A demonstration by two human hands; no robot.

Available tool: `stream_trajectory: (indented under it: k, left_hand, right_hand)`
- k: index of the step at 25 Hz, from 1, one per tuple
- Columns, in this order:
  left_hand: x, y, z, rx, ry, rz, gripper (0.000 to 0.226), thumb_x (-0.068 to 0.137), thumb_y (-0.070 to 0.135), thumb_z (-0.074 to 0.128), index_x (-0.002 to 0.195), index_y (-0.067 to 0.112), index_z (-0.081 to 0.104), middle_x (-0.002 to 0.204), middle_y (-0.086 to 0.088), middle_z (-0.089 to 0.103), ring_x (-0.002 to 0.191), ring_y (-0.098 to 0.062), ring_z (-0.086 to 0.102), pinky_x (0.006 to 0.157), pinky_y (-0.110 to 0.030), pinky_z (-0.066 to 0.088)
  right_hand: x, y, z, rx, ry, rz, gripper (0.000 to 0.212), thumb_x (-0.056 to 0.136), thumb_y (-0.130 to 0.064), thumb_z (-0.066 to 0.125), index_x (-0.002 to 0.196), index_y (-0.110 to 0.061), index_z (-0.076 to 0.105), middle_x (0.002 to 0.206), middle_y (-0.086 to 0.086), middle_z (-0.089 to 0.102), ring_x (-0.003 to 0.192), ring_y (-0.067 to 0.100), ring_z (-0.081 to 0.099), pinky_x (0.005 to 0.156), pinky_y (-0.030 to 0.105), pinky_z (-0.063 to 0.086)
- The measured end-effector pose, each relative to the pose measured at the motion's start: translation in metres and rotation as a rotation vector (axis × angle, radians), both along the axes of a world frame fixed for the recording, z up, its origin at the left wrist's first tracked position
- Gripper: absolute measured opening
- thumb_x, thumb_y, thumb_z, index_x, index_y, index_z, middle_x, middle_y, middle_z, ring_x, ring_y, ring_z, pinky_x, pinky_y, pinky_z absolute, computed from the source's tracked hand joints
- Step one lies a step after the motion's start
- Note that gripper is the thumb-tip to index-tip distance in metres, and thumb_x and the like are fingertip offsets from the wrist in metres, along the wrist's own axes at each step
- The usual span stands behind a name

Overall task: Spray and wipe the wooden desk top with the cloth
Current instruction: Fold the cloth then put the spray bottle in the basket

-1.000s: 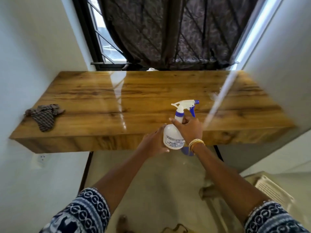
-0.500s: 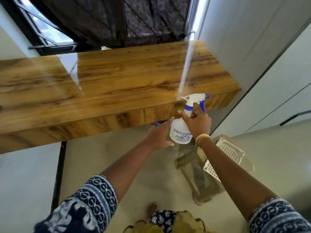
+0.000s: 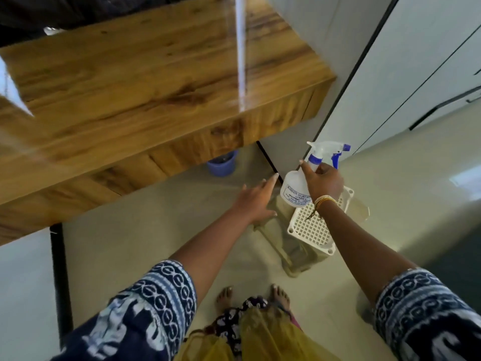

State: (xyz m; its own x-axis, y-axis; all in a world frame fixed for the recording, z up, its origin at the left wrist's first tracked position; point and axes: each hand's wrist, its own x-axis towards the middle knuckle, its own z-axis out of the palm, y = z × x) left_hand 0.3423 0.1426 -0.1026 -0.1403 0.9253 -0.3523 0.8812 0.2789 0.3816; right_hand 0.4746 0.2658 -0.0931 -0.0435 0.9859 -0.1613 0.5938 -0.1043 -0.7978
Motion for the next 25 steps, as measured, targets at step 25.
stream_trajectory:
  k: [25]
  left_hand:
    - [0.056, 0.073, -0.113, -0.13, -0.097, 0.192, 0.093, 0.09, 0.04, 0.06, 0.156, 0.02, -0.002, 0.161, -0.005, 0.02, 0.148, -0.02, 0.017, 0.115, -0.06, 0.016]
  right_hand:
    - [0.041, 0.101, -0.189, -0.322, -0.003, -0.31, 0.056, 0.08, -0.033, 0.077, 0.129, -0.014, 0.054, 0.122, 0.006, 0.064, 0.113, 0.025, 0.061, 0.101, 0.039, 0.048]
